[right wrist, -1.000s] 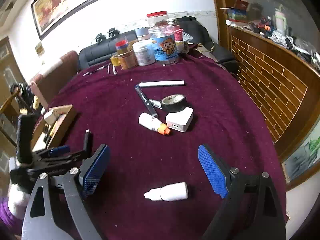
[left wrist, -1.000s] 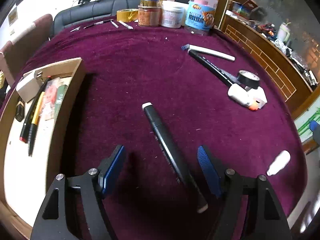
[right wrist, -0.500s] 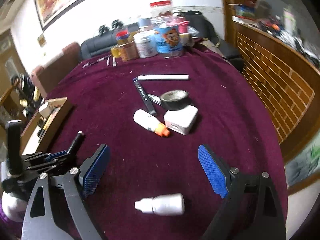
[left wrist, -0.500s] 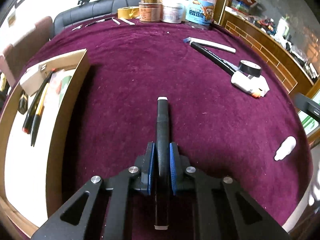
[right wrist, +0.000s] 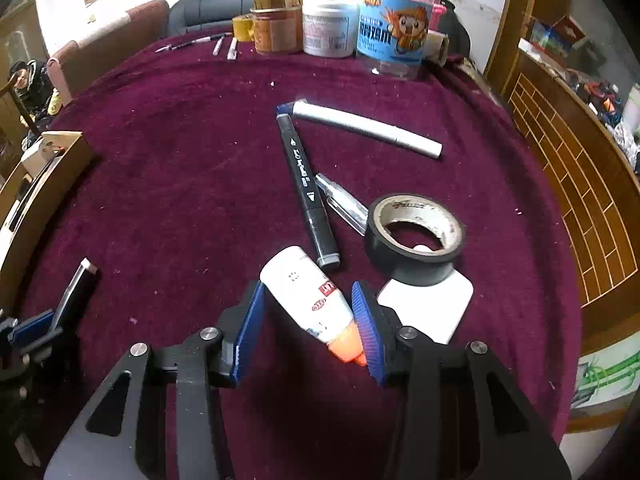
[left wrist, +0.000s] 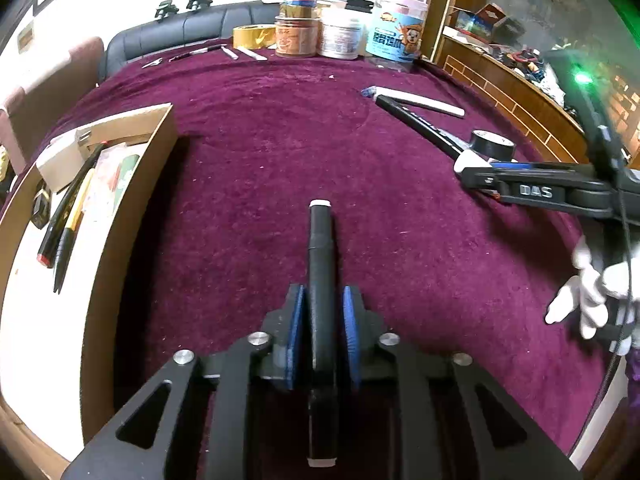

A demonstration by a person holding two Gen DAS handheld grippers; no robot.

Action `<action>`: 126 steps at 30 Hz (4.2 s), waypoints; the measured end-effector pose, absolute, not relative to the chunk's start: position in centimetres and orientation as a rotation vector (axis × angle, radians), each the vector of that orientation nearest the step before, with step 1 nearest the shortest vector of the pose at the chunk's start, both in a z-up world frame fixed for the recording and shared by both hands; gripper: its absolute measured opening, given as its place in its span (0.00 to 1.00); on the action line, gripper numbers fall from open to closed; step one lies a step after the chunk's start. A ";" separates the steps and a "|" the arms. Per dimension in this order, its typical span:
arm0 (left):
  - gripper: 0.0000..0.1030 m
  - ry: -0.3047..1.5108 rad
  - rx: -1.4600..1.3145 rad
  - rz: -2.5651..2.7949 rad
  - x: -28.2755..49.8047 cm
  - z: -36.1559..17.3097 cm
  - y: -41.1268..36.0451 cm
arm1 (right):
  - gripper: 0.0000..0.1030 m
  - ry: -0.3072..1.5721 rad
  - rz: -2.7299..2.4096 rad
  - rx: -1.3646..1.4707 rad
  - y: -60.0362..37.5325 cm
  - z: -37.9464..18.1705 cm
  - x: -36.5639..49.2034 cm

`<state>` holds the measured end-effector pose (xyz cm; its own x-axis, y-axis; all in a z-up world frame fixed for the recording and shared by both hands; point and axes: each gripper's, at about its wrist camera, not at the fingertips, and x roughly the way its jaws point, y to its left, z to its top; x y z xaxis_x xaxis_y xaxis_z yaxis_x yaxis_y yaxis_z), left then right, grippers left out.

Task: Organize rigid objects
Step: 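Grasp the white orange-capped glue bottle with the right tool, then place the marker in the tray with left tool while right tool places the glue bottle there, then reach the right tool to another black marker and grasp it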

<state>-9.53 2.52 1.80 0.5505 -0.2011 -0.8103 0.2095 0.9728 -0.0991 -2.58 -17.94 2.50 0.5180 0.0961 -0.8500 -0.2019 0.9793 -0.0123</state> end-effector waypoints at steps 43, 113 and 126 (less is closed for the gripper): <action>0.12 0.781 -0.262 0.029 -13.1 6.1 26.6 | 0.25 1.091 0.818 0.154 7.2 6.5 -9.8; 0.64 0.803 0.033 -0.043 -15.2 8.5 11.5 | 0.33 0.957 0.540 0.380 -8.6 4.7 -12.0; 0.69 0.906 0.069 -0.208 -10.7 4.0 4.6 | 0.33 0.877 0.112 0.401 -24.5 7.3 -8.4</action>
